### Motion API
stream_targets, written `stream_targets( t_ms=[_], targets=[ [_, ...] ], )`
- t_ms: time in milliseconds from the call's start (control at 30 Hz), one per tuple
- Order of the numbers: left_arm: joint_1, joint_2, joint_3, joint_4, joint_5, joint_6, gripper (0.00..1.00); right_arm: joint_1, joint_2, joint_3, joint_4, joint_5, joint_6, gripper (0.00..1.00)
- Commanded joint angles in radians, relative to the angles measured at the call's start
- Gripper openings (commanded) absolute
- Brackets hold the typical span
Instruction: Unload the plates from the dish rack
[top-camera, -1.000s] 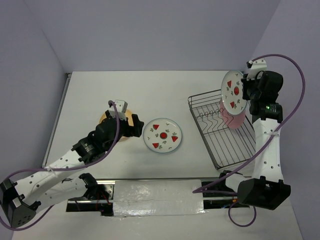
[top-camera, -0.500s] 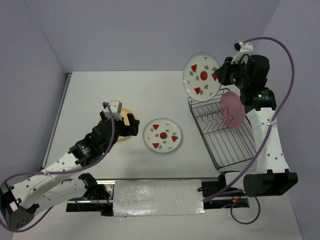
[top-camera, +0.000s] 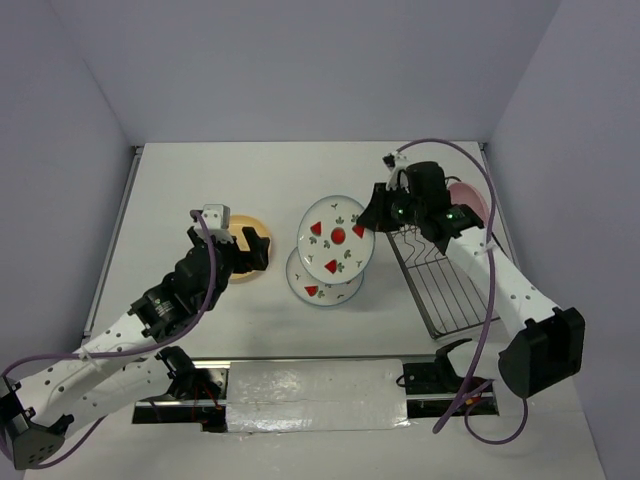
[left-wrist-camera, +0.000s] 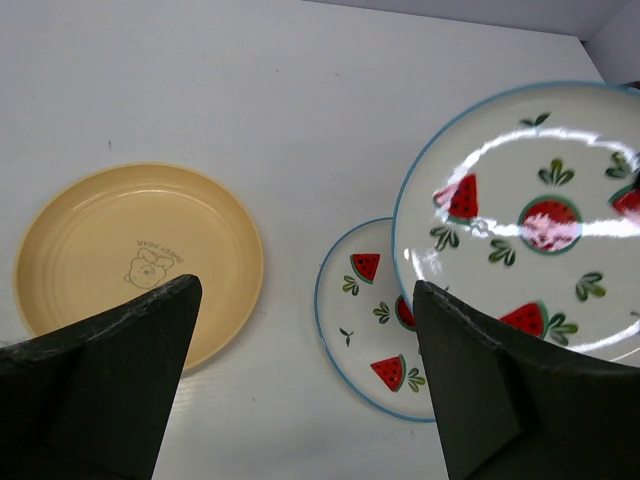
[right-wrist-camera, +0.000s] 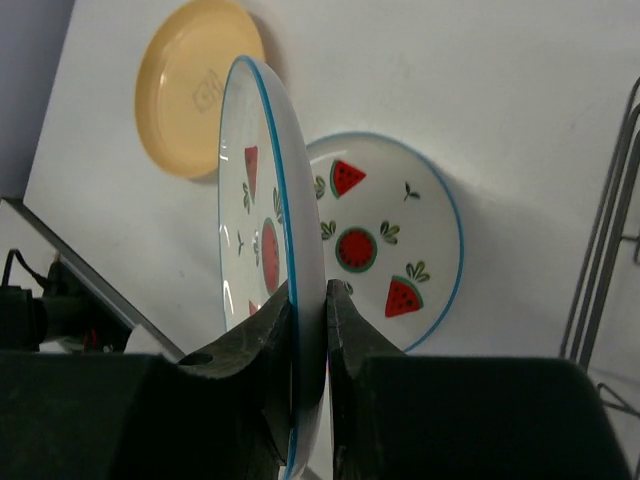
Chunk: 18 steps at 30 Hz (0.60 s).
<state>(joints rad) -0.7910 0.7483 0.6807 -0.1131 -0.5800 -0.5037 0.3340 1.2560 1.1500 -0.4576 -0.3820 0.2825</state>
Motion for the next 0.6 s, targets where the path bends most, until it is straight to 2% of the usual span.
stream_targets(
  t_ms=[0, 200, 567],
  targets=[
    [-0.005, -0.010, 0.000, 0.024, -0.030, -0.012, 0.99, 0.034, -0.069, -0.054, 0.171, -0.017, 0.079, 0.00],
    [-0.004, -0.001, 0.002, 0.026, -0.037, -0.010, 0.99, 0.066, -0.069, -0.170, 0.238, 0.025, 0.083, 0.00],
    [-0.004, 0.017, 0.003, 0.032, -0.024, -0.010, 0.99, 0.071, -0.033, -0.317, 0.392, -0.031, 0.103, 0.00]
  ],
)
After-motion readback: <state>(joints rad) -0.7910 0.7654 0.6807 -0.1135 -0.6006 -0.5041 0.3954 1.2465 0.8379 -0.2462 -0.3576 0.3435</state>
